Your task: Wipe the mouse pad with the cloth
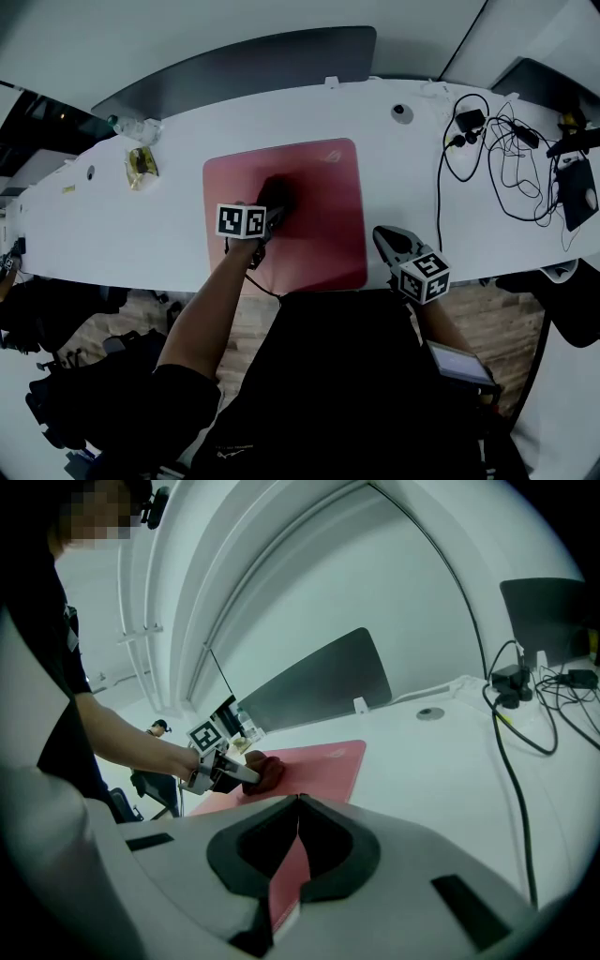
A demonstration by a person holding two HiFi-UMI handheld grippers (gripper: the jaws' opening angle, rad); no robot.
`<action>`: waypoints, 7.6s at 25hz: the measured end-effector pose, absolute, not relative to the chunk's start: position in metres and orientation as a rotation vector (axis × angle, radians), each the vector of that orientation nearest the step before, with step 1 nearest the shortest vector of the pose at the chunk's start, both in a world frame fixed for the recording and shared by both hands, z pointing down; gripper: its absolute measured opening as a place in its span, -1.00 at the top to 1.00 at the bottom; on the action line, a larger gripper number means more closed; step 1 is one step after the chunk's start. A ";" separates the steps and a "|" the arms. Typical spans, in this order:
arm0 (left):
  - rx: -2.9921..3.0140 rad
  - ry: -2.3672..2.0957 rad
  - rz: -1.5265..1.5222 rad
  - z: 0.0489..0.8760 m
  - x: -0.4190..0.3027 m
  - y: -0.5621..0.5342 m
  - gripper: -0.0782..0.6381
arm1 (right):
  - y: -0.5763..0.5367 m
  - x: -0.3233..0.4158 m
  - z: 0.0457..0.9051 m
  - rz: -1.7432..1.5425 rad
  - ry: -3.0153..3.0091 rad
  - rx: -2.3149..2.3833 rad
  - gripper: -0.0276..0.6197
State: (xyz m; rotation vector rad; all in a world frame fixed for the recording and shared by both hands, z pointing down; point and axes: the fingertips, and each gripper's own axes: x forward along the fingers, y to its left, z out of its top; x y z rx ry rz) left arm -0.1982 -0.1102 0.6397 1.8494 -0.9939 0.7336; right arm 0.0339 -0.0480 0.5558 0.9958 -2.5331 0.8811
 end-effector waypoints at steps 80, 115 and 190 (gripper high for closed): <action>1.947 -0.866 0.620 0.619 -0.073 -0.185 0.40 | -0.042 0.079 0.564 0.959 -2.501 1.119 0.83; 1.914 -0.941 0.715 0.637 -0.065 -0.224 0.40 | -0.042 0.087 0.570 0.981 -2.461 1.136 0.83; 1.743 -1.484 0.702 0.617 -0.430 -0.142 0.40 | -0.051 -0.045 0.553 0.831 -2.514 0.923 0.83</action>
